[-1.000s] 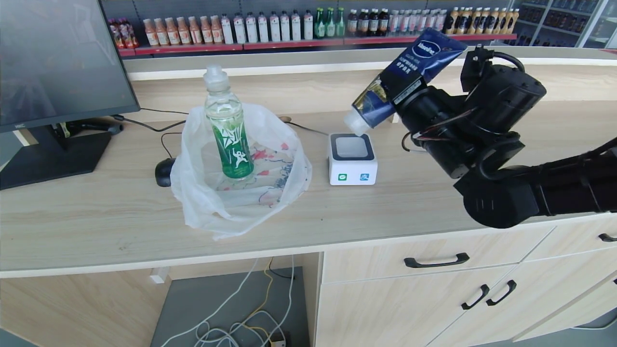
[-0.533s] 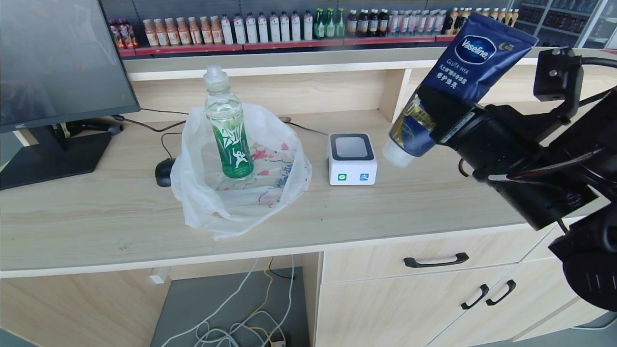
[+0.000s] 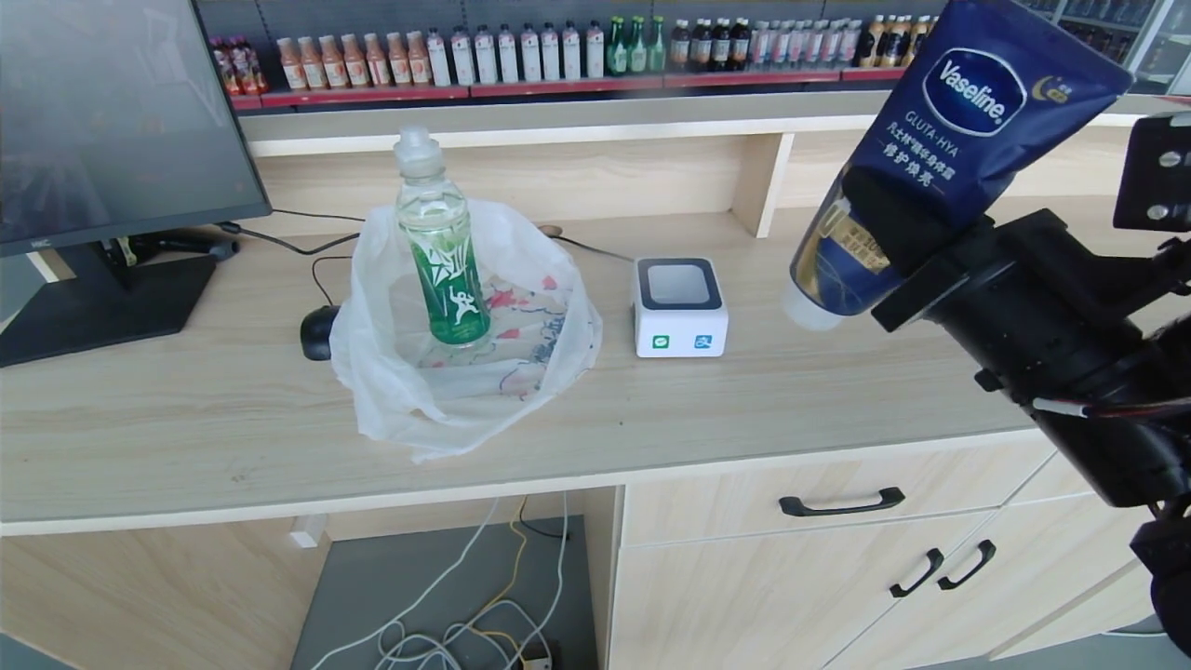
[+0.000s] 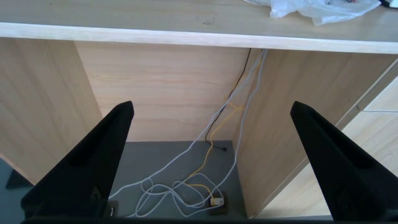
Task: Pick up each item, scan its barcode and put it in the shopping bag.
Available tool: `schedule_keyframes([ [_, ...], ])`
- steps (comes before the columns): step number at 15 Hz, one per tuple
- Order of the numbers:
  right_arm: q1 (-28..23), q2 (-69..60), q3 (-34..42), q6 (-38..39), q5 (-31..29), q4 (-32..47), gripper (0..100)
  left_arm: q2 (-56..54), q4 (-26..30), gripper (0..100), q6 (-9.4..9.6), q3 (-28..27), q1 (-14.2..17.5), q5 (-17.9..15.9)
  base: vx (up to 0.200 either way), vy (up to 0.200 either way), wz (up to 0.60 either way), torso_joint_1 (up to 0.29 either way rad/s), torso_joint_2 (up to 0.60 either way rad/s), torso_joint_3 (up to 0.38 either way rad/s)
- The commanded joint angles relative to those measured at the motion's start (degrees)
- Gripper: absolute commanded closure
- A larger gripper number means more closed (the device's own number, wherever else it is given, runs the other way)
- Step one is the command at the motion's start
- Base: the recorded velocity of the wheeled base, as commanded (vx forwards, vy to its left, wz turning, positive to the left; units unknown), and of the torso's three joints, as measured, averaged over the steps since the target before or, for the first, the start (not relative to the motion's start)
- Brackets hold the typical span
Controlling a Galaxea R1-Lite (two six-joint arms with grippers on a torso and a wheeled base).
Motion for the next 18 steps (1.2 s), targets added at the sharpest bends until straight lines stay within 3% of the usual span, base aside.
schedule_keyframes([
  [1,-1.04,0.55,1.90,-2.19,2.70,-0.56,100,0.09,0.00,0,-0.04,0.00,0.01,-0.01,0.000,0.000,0.00,0.000,0.00,0.000],
  [6,-9.21,3.19,-0.30,-2.55,3.41,-1.53,100,0.00,0.00,0,-0.04,0.00,0.01,-0.01,0.000,0.000,0.00,0.000,0.00,0.000],
  [10,-10.00,3.89,-1.88,-1.67,3.41,-1.71,100,0.00,0.00,0,-0.04,0.00,0.01,0.08,0.000,0.000,0.00,0.000,0.00,0.000],
  [18,-9.83,3.19,-0.47,-0.08,3.32,-2.41,100,0.09,0.00,0,-0.31,0.00,0.09,-0.01,0.000,0.200,0.00,0.002,0.00,0.001],
])
